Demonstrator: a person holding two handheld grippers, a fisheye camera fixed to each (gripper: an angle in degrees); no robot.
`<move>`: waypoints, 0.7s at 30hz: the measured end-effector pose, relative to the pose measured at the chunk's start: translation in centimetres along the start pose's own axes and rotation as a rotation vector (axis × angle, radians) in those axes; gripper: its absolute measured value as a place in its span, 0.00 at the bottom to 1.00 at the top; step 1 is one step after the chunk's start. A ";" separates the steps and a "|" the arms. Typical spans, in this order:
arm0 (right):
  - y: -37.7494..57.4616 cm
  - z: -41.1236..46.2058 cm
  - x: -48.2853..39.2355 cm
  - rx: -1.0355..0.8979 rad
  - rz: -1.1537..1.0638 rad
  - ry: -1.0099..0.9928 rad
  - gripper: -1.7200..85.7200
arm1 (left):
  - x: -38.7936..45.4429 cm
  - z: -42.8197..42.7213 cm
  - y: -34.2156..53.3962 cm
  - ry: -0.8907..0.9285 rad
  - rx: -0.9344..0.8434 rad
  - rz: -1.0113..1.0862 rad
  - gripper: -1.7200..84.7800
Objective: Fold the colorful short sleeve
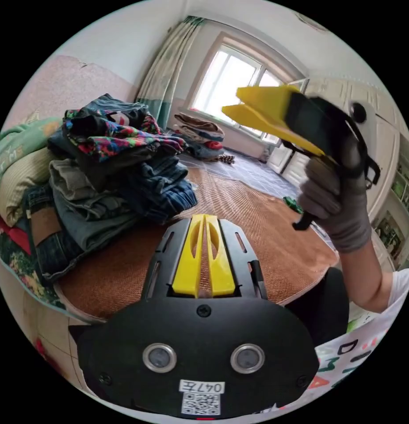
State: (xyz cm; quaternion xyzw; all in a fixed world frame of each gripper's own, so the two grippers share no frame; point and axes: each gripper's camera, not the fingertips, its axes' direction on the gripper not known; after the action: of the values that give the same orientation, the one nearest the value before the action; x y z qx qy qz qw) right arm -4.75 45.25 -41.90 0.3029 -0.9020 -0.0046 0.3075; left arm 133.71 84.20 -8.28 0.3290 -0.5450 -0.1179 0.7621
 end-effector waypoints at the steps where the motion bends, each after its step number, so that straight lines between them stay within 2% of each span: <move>1: -2.0 2.5 -0.7 -0.045 -0.049 0.025 0.15 | -0.3 0.2 -0.3 -0.015 -0.013 -0.009 0.01; 7: -6.6 13.1 -3.8 -0.262 -0.243 0.150 0.14 | -3.3 1.7 -2.5 0.094 -0.107 -0.118 0.01; 10: -7.3 14.5 -4.0 -0.274 -0.242 0.268 0.06 | -4.1 2.0 -3.5 0.110 -0.127 -0.130 0.01; 16: -6.2 8.3 -2.1 -0.243 -0.309 0.253 0.03 | -4.7 2.0 -5.2 0.087 -0.119 -0.143 0.01; 19: -2.2 3.6 -0.5 -0.312 -0.379 0.227 0.03 | -4.1 0.3 -5.8 -0.004 -0.046 -0.124 0.01; 21: 1.2 1.1 0.7 -0.370 -0.405 0.186 0.03 | -3.7 -1.9 -6.1 -0.132 0.074 -0.154 0.01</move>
State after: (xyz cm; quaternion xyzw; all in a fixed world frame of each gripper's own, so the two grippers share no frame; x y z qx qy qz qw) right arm -6.45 45.67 -42.18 0.4147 -0.7749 -0.2029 0.4316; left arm 135.08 82.33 -15.26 0.3891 -0.5710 -0.1774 0.7007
